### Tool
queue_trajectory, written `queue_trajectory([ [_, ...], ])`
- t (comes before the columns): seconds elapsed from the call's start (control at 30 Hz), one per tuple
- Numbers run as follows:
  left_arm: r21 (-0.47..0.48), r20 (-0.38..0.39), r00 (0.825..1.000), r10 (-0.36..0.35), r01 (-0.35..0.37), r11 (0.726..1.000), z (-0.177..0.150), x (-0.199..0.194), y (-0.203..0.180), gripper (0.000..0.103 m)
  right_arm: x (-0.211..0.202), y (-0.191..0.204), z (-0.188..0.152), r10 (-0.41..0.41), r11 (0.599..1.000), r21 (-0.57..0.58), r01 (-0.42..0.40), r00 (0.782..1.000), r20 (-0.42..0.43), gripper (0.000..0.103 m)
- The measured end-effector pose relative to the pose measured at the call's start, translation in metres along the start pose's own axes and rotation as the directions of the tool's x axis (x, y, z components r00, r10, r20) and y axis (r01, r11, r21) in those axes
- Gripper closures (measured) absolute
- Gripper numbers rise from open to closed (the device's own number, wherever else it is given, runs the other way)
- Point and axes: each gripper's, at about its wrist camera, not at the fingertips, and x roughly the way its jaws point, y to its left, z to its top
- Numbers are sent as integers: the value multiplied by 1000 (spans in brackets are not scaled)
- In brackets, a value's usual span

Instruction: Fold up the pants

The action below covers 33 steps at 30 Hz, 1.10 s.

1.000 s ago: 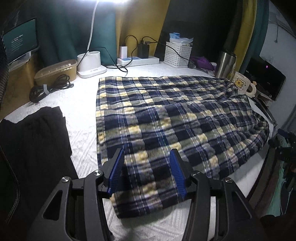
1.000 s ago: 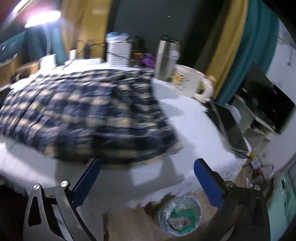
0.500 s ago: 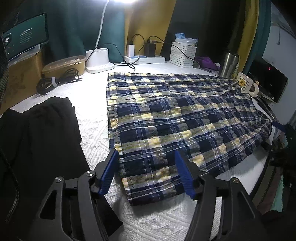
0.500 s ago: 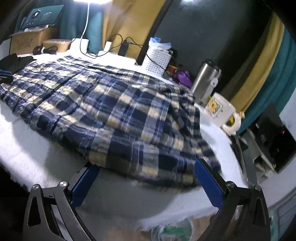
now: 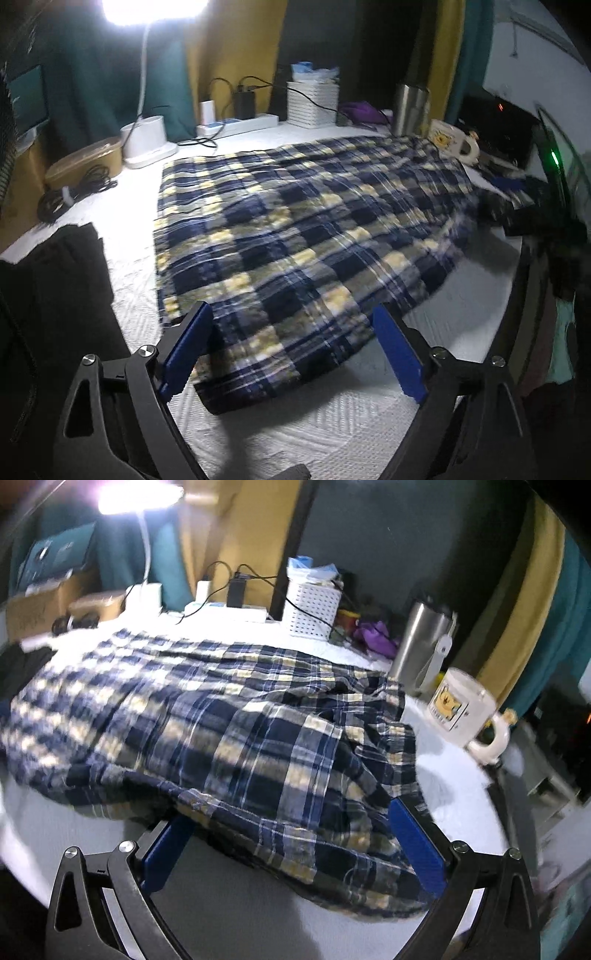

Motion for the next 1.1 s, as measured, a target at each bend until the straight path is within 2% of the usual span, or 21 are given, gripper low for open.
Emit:
queue_trajectory([
  [0.2, 95, -1, 1000, 16, -16, 995, -4, 1, -19, 9, 21, -14, 18, 52, 995, 91, -48, 998, -37, 0],
  [0.3, 161, -18, 995, 95, -90, 983, -5, 9, -29, 9, 24, -17, 26, 77, 990, 117, -73, 997, -32, 0],
  [0.4, 146, -67, 988, 141, -130, 981, -3, 19, -25, 9, 27, -20, 31, 88, 989, 125, -84, 996, -30, 0],
  [0.53, 118, -88, 984, 152, -141, 983, -2, 22, -17, 10, 28, -26, 34, 117, 981, 158, -111, 993, -31, 0],
  [0.57, 117, -86, 985, 152, -142, 983, -1, 21, -16, 17, 28, -27, 35, 117, 981, 161, -111, 993, -27, 0],
  [0.6, 121, -82, 984, 157, -146, 982, -1, 20, -15, 36, 28, -27, 36, 118, 980, 164, -113, 993, -24, 0],
  [0.63, 133, -80, 981, 176, -165, 977, -1, 20, -14, 47, 27, -28, 37, 119, 979, 167, -115, 993, -19, 0],
  [0.67, 139, -79, 978, 192, -180, 974, 0, 20, -12, 68, 25, -29, 38, 121, 979, 169, -117, 993, -13, 0],
  [0.7, 132, -80, 977, 198, -186, 974, 1, 20, -8, 80, 24, -29, 38, 122, 978, 169, -119, 992, -9, 0],
  [0.77, 106, -55, 983, 172, -166, 980, 4, 10, -1, 82, 21, -30, 37, 119, 980, 163, -117, 993, -4, 0],
  [0.9, 53, 39, 985, 169, -171, 984, 14, -15, 8, 98, 16, -33, 29, 119, 980, 159, -118, 993, 2, 0],
  [0.97, 23, 58, 984, 169, -171, 985, 18, -16, 14, 100, 13, -30, 23, 126, 980, 152, -126, 992, 10, 0],
  [1.1, -13, 91, 981, 174, -173, 985, 29, -17, 19, 101, 4, -14, 11, 81, 993, 88, -84, 996, 38, 0],
])
